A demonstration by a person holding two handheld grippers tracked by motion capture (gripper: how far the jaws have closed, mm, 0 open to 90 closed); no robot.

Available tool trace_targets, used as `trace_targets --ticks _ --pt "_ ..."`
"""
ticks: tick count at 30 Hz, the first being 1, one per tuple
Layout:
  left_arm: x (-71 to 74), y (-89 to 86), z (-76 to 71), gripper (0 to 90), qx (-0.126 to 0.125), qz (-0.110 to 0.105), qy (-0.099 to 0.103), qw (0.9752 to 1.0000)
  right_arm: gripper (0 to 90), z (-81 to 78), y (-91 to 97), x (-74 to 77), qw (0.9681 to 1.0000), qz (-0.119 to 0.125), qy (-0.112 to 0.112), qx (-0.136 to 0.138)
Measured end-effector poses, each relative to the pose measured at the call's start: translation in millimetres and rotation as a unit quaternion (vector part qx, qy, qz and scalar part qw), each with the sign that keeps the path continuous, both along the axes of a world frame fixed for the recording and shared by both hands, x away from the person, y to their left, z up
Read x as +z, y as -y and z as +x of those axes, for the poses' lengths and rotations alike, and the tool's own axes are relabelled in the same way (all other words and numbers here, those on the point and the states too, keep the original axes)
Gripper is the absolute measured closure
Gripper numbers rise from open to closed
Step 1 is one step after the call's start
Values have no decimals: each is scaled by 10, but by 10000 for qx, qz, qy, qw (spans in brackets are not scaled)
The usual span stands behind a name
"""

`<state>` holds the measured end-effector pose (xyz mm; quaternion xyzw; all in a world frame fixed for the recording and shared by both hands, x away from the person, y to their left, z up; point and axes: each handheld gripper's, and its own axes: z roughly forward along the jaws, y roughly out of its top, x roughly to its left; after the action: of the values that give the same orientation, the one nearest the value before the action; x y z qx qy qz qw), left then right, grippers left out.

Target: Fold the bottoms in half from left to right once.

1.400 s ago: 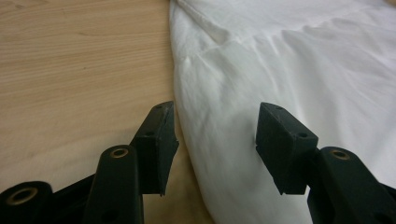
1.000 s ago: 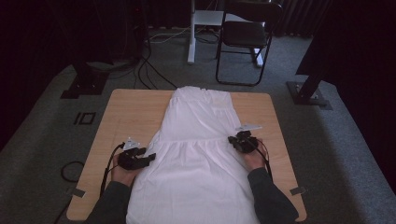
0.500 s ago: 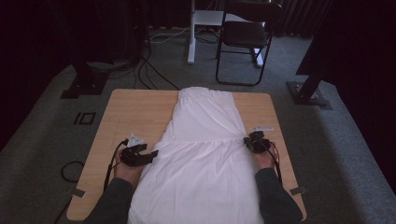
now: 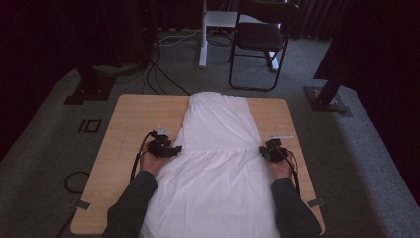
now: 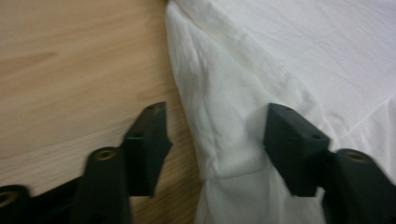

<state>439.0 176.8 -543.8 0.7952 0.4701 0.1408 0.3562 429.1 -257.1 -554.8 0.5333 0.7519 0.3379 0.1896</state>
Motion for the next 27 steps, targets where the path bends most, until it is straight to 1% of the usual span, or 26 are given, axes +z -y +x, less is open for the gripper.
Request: trace_targets --ticks 1,2,3,4,5,6,7,8,9,11,12,13,14,15,16,17,18,19,20,21,24,25,26,27 --pt "0 0 0 481 0 0 0 10000 880 -2 0 -2 10000 3 7 -6" --pt "-26 1 -3 531 -85 54 -37 9999 880 -4 0 -4 10000 11 15 -16" --pt "-27 -8 -12 627 -196 -6 -88 9998 881 -7 1 -6 10000 26 16 -29" --pt "-28 -8 -23 713 -215 6 -78 9997 881 -10 2 -8 10000 59 9 -30" --pt "-22 -10 -47 772 -239 35 -53 9997 881 -15 6 -9 10000 95 -4 -24" --pt "-19 -9 -71 813 -223 73 -29 9997 881 -25 13 -15 9998 173 -12 -10" --pt "-17 -19 -102 835 -231 129 3 9997 881 -40 19 -18 9998 212 -18 15" --pt "-17 -19 -102 844 -231 129 3 9997 881 -40 19 -18 9998 212 -18 15" --pt "-27 -51 -168 844 -197 110 41 9997 881 -61 21 -22 9997 231 -9 49" --pt "-38 -103 -248 852 -125 22 44 9999 882 -157 5 -22 9997 170 -5 181" --pt "-46 -130 -320 853 -135 -9 53 9999 882 -193 -3 -20 9997 144 -6 220" --pt "-50 -144 -366 853 -159 2 78 9998 882 -261 -15 -18 9995 71 2 307" --pt "-52 -161 -450 853 -165 1 85 9998 882 -305 -21 -18 9994 41 5 347" --pt "-56 -169 -507 853 -170 -20 85 9998 882 -384 -27 -19 9992 19 7 409" --pt "-66 -178 -606 853 -231 -9 124 9997 882 -434 -29 -20 9990 1 10 439" --pt "-71 -186 -669 852 -261 -20 130 9996 882 -526 -29 -22 9988 -13 9 481" --pt "-72 -205 -779 852 -325 -15 119 9994 882 -584 -25 -24 9987 -5 -1 507" --pt "-76 -216 -851 851 -371 -14 123 9992 882 -691 -12 -29 9985 67 -36 537" --pt "-76 -216 -851 850 -371 -14 123 9992 882 -761 -5 -33 9984 101 -46 559" --pt "-85 -247 -1060 847 -478 -19 128 9988 882 -911 2 -42 9980 129 -48 622" --pt "-80 -263 -1276 838 -623 77 115 9980 881 -1146 12 -45 9971 160 -105 730" --pt "-83 -263 -1297 826 -627 80 116 9979 880 -1256 19 -45 9966 172 -149 787" --pt "-86 -263 -1325 816 -648 110 147 9977 878 -1285 22 -42 9965 185 -180 800" --pt "-90 -258 -1329 787 -638 113 181 9977 853 -1328 30 -35 9960 213 -254 827"
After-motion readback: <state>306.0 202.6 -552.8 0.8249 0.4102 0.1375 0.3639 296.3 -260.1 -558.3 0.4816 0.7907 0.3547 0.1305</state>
